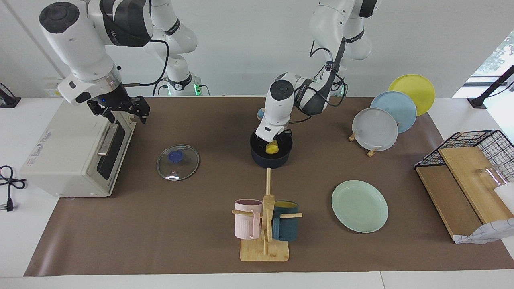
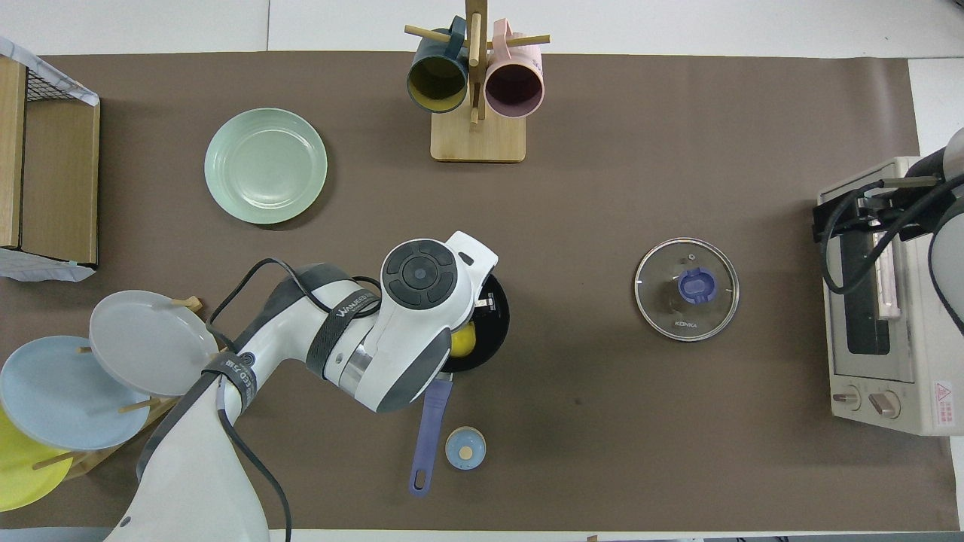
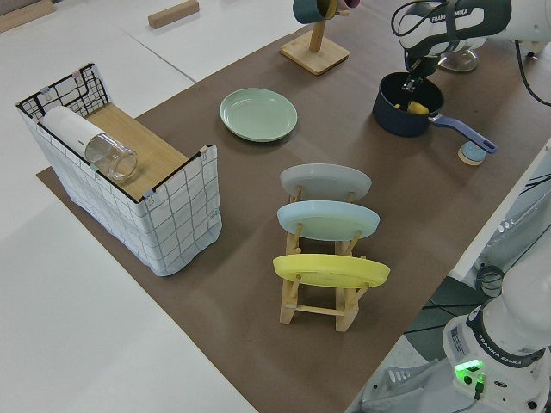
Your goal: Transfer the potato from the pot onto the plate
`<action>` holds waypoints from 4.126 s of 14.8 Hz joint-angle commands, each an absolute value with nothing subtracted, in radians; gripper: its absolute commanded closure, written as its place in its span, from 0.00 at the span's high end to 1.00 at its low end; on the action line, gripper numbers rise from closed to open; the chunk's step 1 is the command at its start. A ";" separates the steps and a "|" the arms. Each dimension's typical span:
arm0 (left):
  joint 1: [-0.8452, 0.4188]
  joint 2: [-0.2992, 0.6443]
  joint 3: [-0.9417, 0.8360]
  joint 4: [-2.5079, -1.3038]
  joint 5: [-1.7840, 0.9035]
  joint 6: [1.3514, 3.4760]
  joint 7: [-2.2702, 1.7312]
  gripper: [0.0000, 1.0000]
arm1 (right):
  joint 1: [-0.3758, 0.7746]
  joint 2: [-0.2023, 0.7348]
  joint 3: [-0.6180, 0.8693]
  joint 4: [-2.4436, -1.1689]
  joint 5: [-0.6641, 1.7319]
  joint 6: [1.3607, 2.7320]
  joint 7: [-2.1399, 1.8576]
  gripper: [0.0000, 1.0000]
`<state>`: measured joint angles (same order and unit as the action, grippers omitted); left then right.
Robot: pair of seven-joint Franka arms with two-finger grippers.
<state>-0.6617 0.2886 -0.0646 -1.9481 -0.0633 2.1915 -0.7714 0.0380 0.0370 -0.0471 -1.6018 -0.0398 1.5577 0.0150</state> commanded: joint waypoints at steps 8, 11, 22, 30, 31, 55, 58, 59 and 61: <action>-0.595 0.172 -0.043 -1.792 -0.069 1.944 -0.752 0.00 | -0.020 -0.032 0.012 -1.675 -0.051 1.585 0.005 1.00; -0.474 0.179 -0.043 -1.608 -0.083 1.783 -0.646 0.00 | -0.028 -0.011 0.014 -1.663 -0.052 1.560 0.005 1.00; -0.131 0.412 -0.040 -1.445 -0.026 1.919 -0.123 0.00 | -0.029 -0.041 0.003 -1.648 -0.041 1.545 0.006 1.00; -0.109 0.597 -0.038 -1.425 0.046 2.123 -0.063 0.00 | -0.018 -0.044 0.005 -1.658 -0.037 1.549 0.003 1.00; -0.109 0.597 -0.038 -1.430 0.045 2.138 -0.063 0.00 | -0.017 -0.044 0.008 -1.658 -0.037 1.546 0.003 1.00; -0.074 0.155 -0.031 -1.443 -0.002 1.643 -0.086 1.00 | -0.014 -0.049 0.028 -1.657 -0.031 1.540 -0.035 1.00; -0.075 0.083 -0.032 -1.450 0.003 1.534 -0.086 1.00 | -0.017 -0.048 0.028 -1.655 -0.029 1.542 -0.035 1.00; -0.075 0.060 -0.032 -1.460 0.003 1.511 -0.083 1.00 | -0.015 -0.049 0.028 -1.657 -0.029 1.542 -0.035 1.00; -0.075 0.016 -0.032 -1.532 0.003 1.499 -0.077 1.00 | -0.014 -0.048 0.029 -1.655 -0.029 1.543 -0.034 1.00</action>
<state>-0.0820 0.0698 -0.0271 -1.4400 0.0109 1.5026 -0.0767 -0.0059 -0.0350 0.0232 -1.6484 -0.0436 1.5391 -0.0172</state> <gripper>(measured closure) 0.000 0.000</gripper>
